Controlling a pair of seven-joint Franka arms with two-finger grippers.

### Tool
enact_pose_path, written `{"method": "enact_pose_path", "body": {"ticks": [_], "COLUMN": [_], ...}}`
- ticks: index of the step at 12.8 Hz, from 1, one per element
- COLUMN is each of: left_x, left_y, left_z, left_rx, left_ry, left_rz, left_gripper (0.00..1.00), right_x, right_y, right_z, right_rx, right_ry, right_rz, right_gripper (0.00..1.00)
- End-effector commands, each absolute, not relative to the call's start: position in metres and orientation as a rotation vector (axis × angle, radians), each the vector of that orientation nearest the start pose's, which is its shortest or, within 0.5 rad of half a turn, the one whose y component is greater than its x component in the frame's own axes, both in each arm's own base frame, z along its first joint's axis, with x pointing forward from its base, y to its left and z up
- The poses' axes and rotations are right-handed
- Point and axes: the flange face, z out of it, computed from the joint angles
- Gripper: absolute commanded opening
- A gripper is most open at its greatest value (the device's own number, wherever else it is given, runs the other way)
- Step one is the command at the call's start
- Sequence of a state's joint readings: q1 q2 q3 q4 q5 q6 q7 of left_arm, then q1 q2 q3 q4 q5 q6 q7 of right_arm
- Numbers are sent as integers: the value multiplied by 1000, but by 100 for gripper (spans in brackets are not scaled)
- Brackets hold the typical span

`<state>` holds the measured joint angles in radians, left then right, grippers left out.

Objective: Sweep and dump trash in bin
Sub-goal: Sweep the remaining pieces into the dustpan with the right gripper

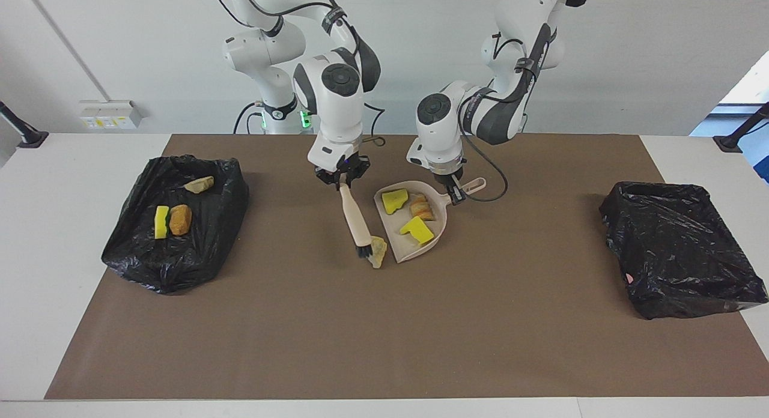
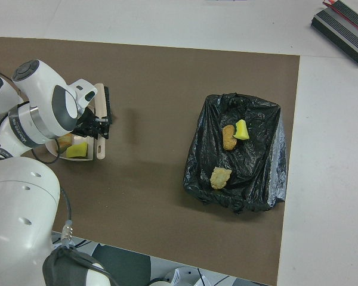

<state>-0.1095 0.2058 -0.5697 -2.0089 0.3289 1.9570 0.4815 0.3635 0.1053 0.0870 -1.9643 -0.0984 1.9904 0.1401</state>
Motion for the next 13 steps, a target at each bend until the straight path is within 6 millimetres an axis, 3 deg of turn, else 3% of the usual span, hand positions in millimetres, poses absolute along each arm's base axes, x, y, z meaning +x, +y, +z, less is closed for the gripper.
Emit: {"method": "enact_pose_path", "body": {"ticks": [1,3,6,8,10,13], "left_x": [454,454,453,449,449,447], "left_y": [-315,-315,-313,-313,-313,-313], "left_z": [359,358,359,357,356,357], "left_rx": [-2369,-2434,-2433,-2427,-2424,-2417], "left_ry": [1669,1564,1557,1559,1561,1569], "left_rz": [301,302,318,328,330,329], "left_gripper": [0,0,0,0,0,0], "right_x": [570,583,599,596,580,569], "right_y": [216,221,247,255,277,287], "right_z": [412,386,353,353,351,344], "right_rx": [-3199,-3187,-3160,-3135,-3106,-3010], "right_ry": [-801,-842,-869,-852,-889,-759], "right_rz": [86,126,154,161,202,267], "right_gripper": [0,0,0,0,0,0]}}
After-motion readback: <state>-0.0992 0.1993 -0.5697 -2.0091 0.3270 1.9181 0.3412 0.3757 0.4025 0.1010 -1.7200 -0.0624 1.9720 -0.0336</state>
